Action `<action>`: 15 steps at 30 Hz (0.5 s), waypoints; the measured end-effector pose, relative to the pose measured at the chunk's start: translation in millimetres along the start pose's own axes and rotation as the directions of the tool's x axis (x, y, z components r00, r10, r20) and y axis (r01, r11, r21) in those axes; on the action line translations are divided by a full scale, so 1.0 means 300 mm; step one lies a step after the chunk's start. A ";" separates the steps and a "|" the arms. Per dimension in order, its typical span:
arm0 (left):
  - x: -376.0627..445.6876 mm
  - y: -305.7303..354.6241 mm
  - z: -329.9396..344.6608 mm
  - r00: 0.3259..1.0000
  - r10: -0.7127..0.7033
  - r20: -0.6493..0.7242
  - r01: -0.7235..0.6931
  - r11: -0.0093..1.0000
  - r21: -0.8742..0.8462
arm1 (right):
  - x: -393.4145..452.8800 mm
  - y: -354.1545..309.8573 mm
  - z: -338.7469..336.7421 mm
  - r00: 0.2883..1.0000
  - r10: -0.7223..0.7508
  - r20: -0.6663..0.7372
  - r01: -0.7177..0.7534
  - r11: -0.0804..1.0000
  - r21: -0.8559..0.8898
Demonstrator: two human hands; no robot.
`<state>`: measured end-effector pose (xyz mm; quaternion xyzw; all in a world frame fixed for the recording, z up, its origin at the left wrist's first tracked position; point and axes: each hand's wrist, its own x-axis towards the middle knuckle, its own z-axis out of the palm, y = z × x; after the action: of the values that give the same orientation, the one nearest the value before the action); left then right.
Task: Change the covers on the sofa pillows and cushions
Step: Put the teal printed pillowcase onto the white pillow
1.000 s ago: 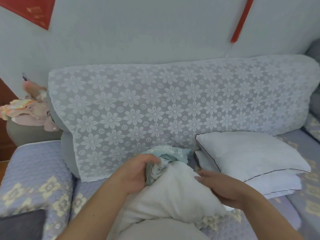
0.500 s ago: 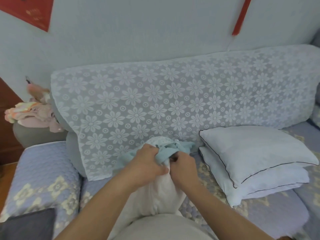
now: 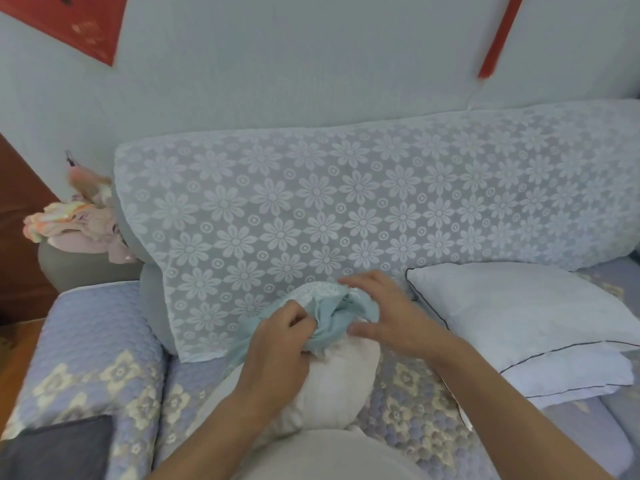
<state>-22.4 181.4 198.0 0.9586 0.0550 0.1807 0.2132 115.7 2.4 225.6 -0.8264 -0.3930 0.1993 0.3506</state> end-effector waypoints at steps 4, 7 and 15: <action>0.063 0.006 -0.069 0.922 0.303 -0.240 -0.262 0.946 0.189 | 0.058 -0.062 0.078 0.992 -0.129 -0.006 0.129 0.990 -0.052; 0.087 -0.013 -0.130 0.903 0.223 -0.367 -0.139 0.960 0.242 | 0.075 -0.105 0.111 0.944 -0.171 -0.283 0.132 0.980 -0.152; 0.008 -0.036 -0.190 0.996 -0.049 0.077 0.056 0.994 -0.097 | 0.068 -0.145 0.194 0.872 0.123 -0.473 -0.056 0.987 0.154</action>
<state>-41.6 213.9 242.4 0.9511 0.0632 0.1416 0.2671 70.7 62.5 217.3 -0.8417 -0.2404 0.0301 0.4826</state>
